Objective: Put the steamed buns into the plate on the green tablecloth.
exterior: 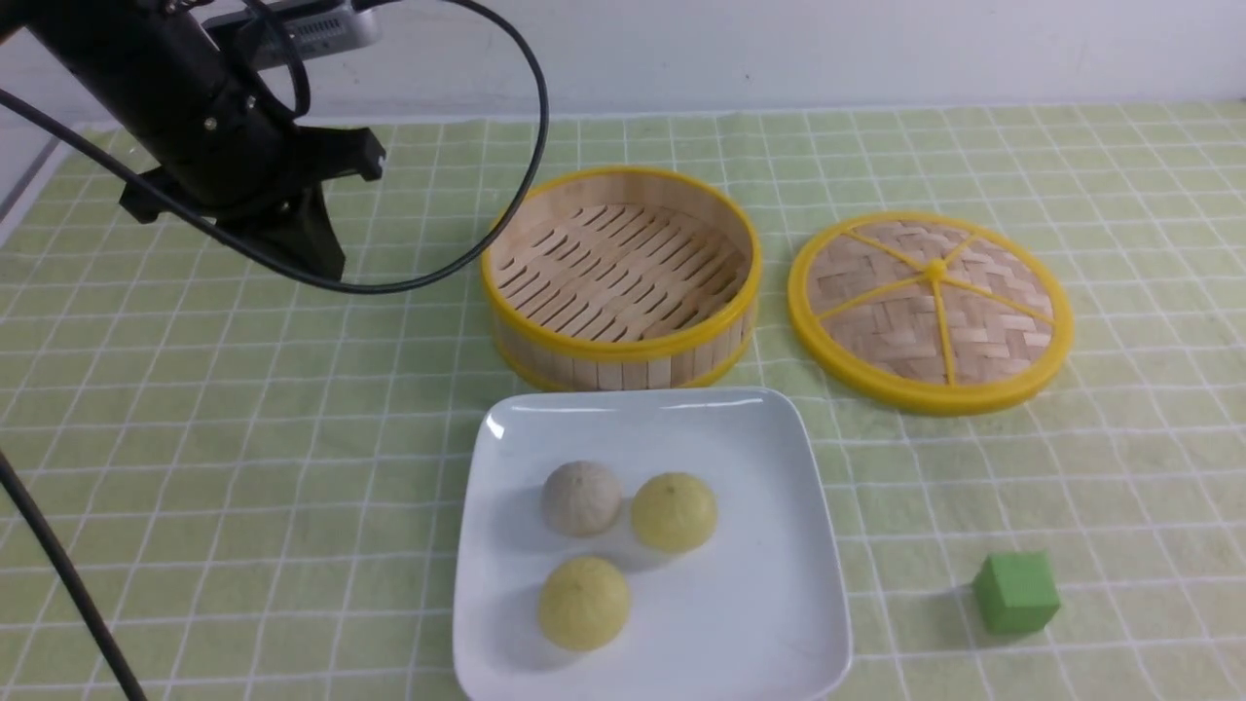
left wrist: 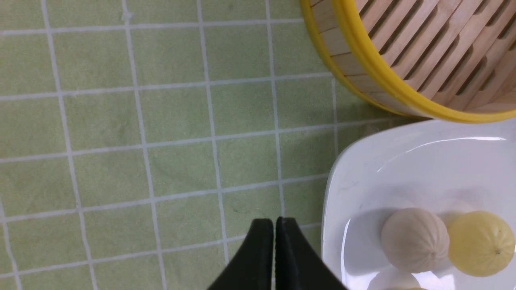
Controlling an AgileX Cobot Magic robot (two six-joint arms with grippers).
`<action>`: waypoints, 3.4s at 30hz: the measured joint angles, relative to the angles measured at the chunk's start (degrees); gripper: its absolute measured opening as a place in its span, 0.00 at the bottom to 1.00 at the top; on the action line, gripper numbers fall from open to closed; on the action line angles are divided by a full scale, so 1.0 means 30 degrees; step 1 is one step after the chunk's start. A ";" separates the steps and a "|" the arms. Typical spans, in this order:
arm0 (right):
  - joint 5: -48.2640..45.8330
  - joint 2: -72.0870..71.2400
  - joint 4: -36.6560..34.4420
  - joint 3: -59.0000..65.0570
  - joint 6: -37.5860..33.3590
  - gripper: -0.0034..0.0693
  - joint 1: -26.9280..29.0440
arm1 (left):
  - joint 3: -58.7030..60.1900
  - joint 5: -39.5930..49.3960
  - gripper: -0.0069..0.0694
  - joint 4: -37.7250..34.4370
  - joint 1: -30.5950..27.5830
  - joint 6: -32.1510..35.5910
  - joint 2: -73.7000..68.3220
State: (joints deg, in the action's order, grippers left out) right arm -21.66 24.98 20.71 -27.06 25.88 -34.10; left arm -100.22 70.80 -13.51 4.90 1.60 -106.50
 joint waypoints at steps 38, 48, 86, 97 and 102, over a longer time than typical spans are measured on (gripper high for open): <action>-0.1302 -0.0176 -0.6593 0.0163 -0.5676 0.04 -0.5334 | 0.0000 0.0000 0.14 0.0049 0.0000 0.0000 0.0000; -0.1302 -0.0176 -0.6593 0.0163 -0.5676 0.05 -0.5334 | 0.0000 0.0000 0.15 0.0372 0.0000 0.0000 0.0000; -0.0674 -0.8555 -0.5110 0.9312 -0.5744 0.09 1.0280 | 0.0056 0.0031 0.17 0.4298 0.0000 -0.2014 0.5201; -0.0589 -0.8555 -0.5113 0.9326 -0.5744 0.10 1.0280 | 0.5539 0.0031 0.17 0.3926 0.0000 -0.1316 1.3924; -0.0589 -0.8555 -0.5113 0.9326 -0.5744 0.11 1.0280 | 1.2544 -0.1864 0.10 0.1017 0.0000 0.1535 1.9449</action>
State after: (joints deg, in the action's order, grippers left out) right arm -23.43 -0.69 5.37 0.92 8.65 -3.26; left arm -62.58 65.21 -10.46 4.90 6.21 -48.15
